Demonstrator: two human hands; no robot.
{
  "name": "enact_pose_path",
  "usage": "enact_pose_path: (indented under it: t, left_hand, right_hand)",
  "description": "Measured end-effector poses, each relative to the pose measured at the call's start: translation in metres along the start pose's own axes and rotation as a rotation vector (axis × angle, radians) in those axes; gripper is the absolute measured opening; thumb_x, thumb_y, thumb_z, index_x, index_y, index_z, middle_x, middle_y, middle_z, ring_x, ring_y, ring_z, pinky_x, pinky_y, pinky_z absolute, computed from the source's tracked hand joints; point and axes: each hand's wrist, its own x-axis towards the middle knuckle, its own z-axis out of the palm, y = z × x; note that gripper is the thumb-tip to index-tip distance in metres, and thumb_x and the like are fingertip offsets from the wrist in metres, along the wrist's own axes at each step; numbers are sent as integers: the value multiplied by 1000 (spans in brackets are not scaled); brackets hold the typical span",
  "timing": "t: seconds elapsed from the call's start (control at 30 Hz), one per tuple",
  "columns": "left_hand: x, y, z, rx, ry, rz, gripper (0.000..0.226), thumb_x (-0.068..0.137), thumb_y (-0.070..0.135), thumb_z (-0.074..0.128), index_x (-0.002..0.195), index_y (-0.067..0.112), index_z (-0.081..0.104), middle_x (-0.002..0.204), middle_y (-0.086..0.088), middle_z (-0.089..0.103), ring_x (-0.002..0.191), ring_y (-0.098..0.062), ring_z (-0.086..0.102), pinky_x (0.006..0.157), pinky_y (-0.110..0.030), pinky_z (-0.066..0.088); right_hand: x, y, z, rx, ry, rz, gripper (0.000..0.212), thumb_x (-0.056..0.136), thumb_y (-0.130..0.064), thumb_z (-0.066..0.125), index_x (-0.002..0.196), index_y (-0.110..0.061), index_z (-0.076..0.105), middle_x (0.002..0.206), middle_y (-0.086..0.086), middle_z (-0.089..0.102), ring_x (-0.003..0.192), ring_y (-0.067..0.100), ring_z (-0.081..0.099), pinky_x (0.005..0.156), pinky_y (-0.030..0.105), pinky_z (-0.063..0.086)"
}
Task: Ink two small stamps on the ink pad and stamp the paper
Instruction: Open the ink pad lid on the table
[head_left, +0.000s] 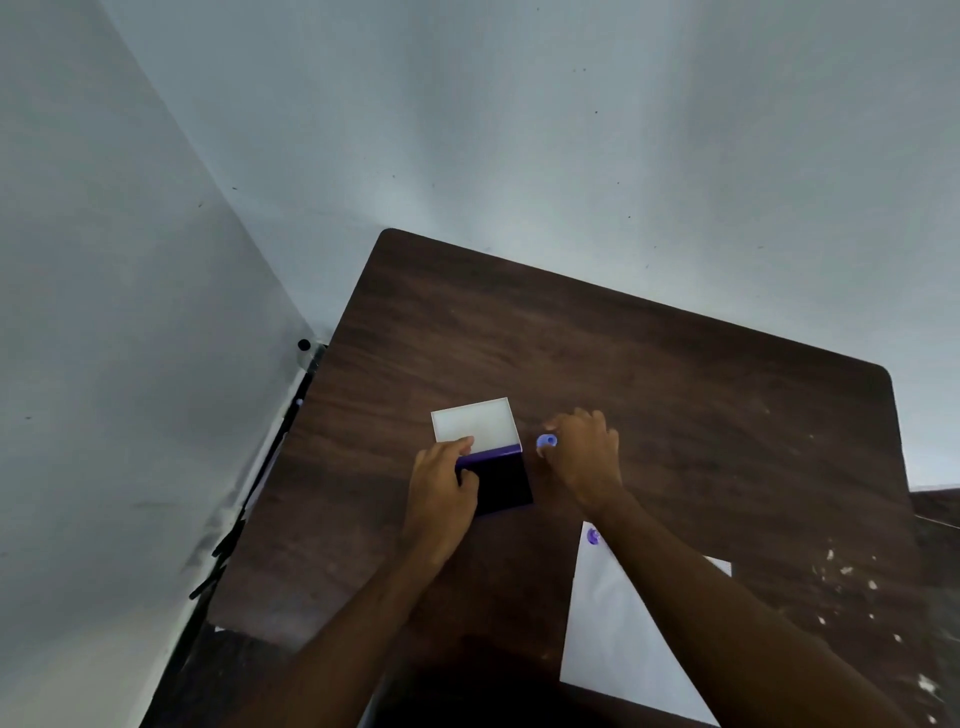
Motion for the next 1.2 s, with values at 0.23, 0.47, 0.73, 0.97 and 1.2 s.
enact_pose_path:
  t: [0.23,0.47,0.73,0.97,1.2]
  left_hand:
    - [-2,-3,-5,-31,-15,15,37,86,4,57,115,27,62,106,15,62,103,-5,51,93,-23,44]
    - [-5,14,-8,-140,-77,12,25,94,12,53,113,21,66,111,8,66,105,-6,57,95,-26,48]
    - [-10,38,-14,-390,-226,-9,31,89,31,65,119,26,66,112,15,68,100,6,62,86,-10,48]
    - [-16,33,-18,-429,-311,-89,31,77,21,78,108,18,73,92,6,77,82,-11,72,79,-29,58]
    - [-23,32,-20,-435,-316,-111,31,76,14,78,106,19,72,89,12,76,83,-2,71,68,-11,52]
  right_hand:
    - [1,2,10,-120,51,-78,14,87,-25,63,97,-20,69,103,1,65,101,21,52,86,38,42]
    - [-1,7,9,195,92,-73,18,85,-17,63,66,-16,65,72,-1,65,75,17,59,77,35,50]
    - [-51,8,0,1009,-151,136,19,86,-16,68,105,-17,73,88,-2,76,73,11,70,60,19,54]
    - [-70,8,2,1269,-333,203,15,84,-15,70,98,-20,73,87,5,77,78,20,73,65,25,59]
    - [-76,7,9,1418,-370,288,25,80,-14,71,104,-7,71,93,17,75,81,26,72,76,31,59]
